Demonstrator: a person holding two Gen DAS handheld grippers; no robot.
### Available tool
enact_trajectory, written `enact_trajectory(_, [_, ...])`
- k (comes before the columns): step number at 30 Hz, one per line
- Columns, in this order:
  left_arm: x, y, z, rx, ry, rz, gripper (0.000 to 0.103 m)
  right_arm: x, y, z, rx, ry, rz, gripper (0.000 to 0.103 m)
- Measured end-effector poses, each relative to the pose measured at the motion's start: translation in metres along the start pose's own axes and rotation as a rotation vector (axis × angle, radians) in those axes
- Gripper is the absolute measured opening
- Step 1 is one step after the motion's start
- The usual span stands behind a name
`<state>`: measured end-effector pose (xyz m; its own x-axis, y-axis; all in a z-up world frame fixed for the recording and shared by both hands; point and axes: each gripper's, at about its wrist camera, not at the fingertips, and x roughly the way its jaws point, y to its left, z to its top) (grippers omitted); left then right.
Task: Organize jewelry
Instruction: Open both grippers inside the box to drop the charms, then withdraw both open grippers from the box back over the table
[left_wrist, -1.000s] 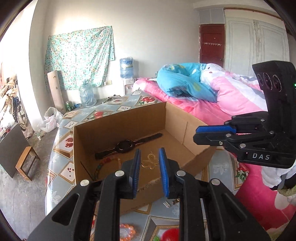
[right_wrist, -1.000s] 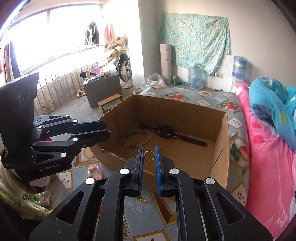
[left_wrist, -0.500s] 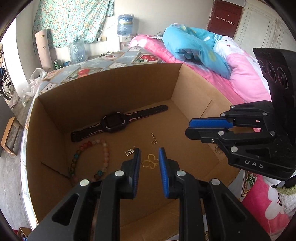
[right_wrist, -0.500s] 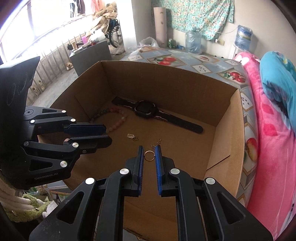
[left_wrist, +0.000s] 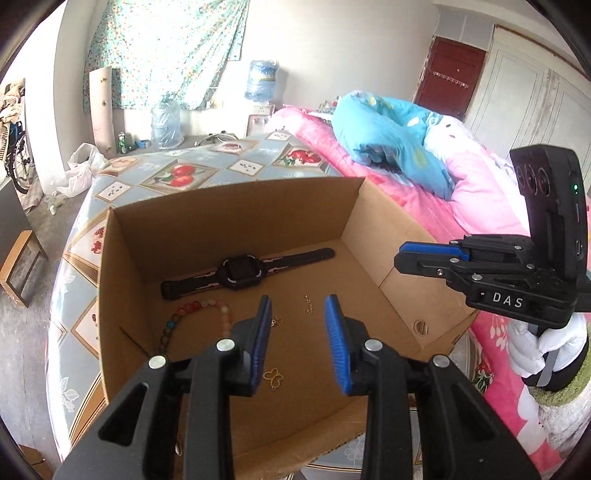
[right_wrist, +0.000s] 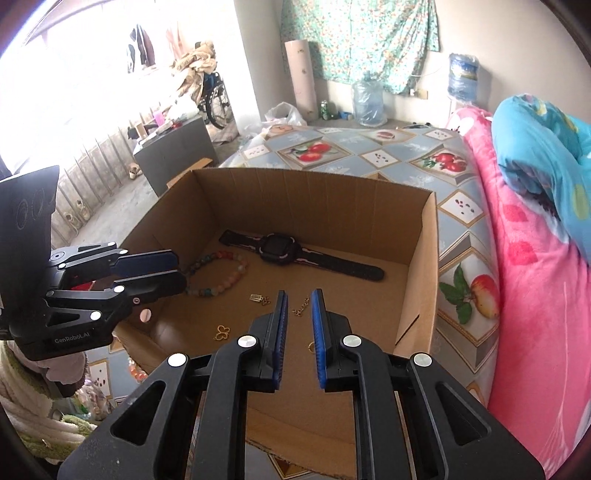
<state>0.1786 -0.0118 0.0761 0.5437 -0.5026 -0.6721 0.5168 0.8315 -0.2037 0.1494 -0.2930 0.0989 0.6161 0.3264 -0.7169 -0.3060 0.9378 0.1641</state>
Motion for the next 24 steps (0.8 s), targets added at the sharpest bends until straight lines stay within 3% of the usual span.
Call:
enact_trajectory(6, [-0.046, 0.007, -0.012, -0.032, -0.121, -0.009, 0.039, -0.047, 0.001, -0.013, 0.054, -0.132, 0.053, 0.017])
enact_trajectory(13, [-0.087, 0.013, -0.051, -0.050, -0.197, 0.005, 0.058, -0.082, 0.018, -0.058, 0.096, -0.226, 0.111, 0.038])
enact_trajectory(18, [-0.090, 0.017, -0.083, -0.083, -0.153, 0.053, 0.068, -0.079, 0.029, -0.098, 0.154, -0.180, 0.111, 0.051])
enact_trajectory(21, [-0.083, 0.015, -0.101, -0.079, -0.102, 0.093, 0.069, -0.064, 0.034, -0.119, 0.193, -0.115, 0.080, 0.051])
enact_trajectory(24, [-0.076, 0.009, -0.117, -0.069, -0.058, 0.116, 0.070, -0.048, 0.040, -0.135, 0.200, -0.041, -0.004, 0.051])
